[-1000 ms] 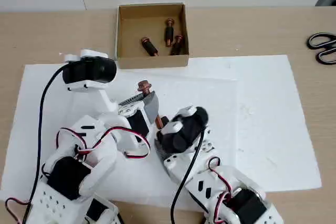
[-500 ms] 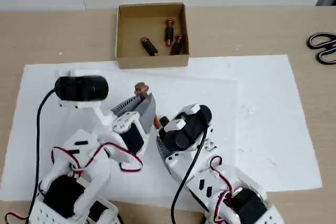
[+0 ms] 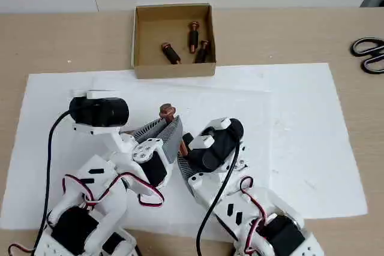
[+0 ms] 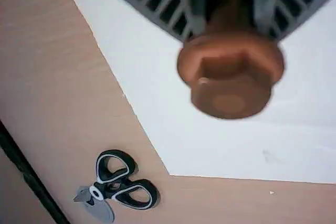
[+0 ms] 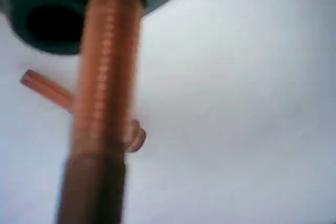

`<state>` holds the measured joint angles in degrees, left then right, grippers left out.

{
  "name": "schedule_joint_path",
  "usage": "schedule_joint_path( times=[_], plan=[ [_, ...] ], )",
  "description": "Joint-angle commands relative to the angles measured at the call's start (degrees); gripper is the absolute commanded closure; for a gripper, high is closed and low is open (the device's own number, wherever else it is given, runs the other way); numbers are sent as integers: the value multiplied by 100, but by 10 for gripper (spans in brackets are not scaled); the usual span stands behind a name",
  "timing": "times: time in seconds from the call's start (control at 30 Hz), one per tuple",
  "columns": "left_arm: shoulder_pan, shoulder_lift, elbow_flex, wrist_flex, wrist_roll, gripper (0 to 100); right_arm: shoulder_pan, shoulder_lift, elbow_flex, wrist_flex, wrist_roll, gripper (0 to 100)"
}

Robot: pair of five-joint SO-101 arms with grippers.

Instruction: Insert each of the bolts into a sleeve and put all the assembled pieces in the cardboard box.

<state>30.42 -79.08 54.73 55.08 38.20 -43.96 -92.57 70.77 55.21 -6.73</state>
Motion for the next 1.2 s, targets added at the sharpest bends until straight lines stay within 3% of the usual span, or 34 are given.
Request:
schedule_joint_path(
  times=[0.0,0.17,0.67,1.17],
  plan=[
    [35,-53,-22,-273,-35,994,22,-13,-26,-145,-62,995],
    [35,-53,-31,-607,-132,994,22,-40,-26,198,-70,995],
    [35,-79,356,-633,-220,994,-347,-57,-158,233,-62,995],
    [26,-79,347,-624,-237,994,-66,-66,-158,268,-44,995]
  ],
)
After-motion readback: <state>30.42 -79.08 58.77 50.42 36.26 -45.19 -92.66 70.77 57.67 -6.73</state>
